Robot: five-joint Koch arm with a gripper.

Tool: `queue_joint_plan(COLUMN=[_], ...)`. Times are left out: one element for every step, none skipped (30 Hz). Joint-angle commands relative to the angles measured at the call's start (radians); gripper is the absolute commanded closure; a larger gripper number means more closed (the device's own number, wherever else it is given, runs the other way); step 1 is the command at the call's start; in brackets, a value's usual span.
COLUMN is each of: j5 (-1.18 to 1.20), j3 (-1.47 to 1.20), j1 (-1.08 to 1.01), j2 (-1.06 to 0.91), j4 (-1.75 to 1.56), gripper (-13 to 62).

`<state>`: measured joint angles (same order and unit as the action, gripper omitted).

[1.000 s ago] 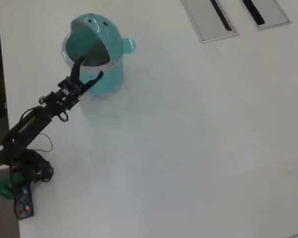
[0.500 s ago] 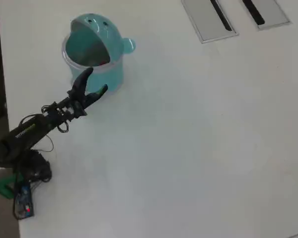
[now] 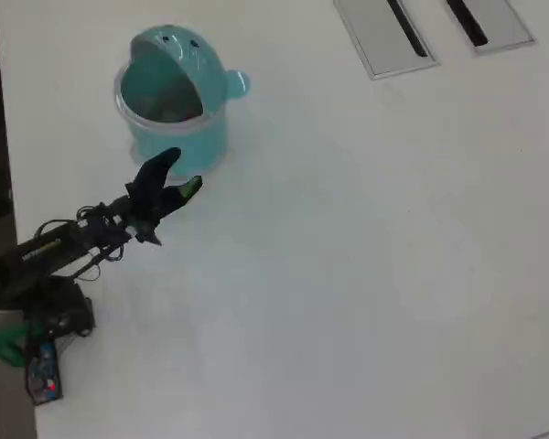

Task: Grasp RGB lego blocks and put them in the bin one by one.

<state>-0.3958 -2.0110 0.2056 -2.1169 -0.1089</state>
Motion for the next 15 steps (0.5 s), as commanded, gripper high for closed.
queue_joint_plan(j5=[0.057, 0.077, 0.098, 0.115, 0.130, 0.146, 0.166, 0.181, 0.198, 0.219, 0.238, 0.253, 0.256, 0.256, 0.256], j3=[0.026, 0.021, 0.015, 0.008, 0.002, -0.003, -0.011, -0.020, -0.032, -0.044, -0.057, -0.072, -0.091, -0.107, -0.123], j1=[-0.018, -0.025, -0.035, -0.043, -0.055, -0.066, -0.083, -0.095, -0.106, -0.121, -0.137, -0.149, -0.160, -0.166, -0.169], j2=[-0.040, -0.048, -0.054, -0.060, -0.071, -0.075, -0.083, -0.095, -0.103, -0.114, -0.123, -0.129, -0.135, -0.143, -0.150], j4=[-0.084, -0.084, -0.084, -0.086, -0.084, -0.084, -0.084, -0.084, -0.084, -0.086, -0.086, -0.092, -0.109, -0.126, -0.137], gripper=[16.3, 16.3, 16.3, 16.3, 16.3, 16.3, 16.3, 16.3, 16.3, 16.3, 16.3, 16.3, 16.3, 16.3, 16.3])
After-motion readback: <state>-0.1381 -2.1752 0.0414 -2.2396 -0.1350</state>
